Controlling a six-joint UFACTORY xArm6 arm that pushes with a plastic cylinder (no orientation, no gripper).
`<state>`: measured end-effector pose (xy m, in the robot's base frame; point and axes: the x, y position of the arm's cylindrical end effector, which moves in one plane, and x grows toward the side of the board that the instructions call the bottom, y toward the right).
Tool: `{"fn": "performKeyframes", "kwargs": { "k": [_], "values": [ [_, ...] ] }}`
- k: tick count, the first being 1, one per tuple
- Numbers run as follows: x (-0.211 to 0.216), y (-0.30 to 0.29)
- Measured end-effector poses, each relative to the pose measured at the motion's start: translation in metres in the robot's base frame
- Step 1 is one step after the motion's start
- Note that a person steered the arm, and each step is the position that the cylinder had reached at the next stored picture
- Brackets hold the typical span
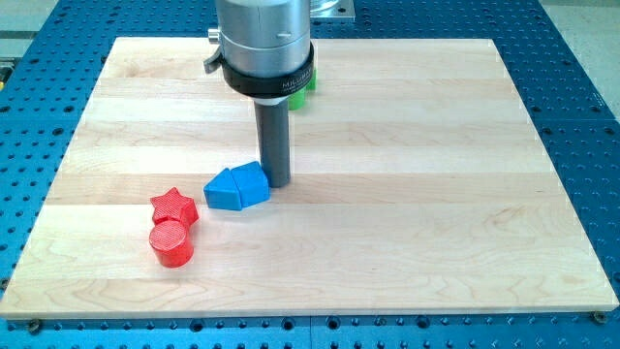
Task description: Place the blue blocks right to the red blocks
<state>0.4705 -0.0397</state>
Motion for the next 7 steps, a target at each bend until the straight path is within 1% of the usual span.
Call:
{"fn": "performKeyframes", "kwargs": {
  "k": [1,3,5,6,7],
  "values": [
    [-0.006,-0.002],
    [-0.066,-0.002],
    [-0.052,-0.029],
    [-0.056,-0.022],
    [-0.009,0.008]
  ]
}}
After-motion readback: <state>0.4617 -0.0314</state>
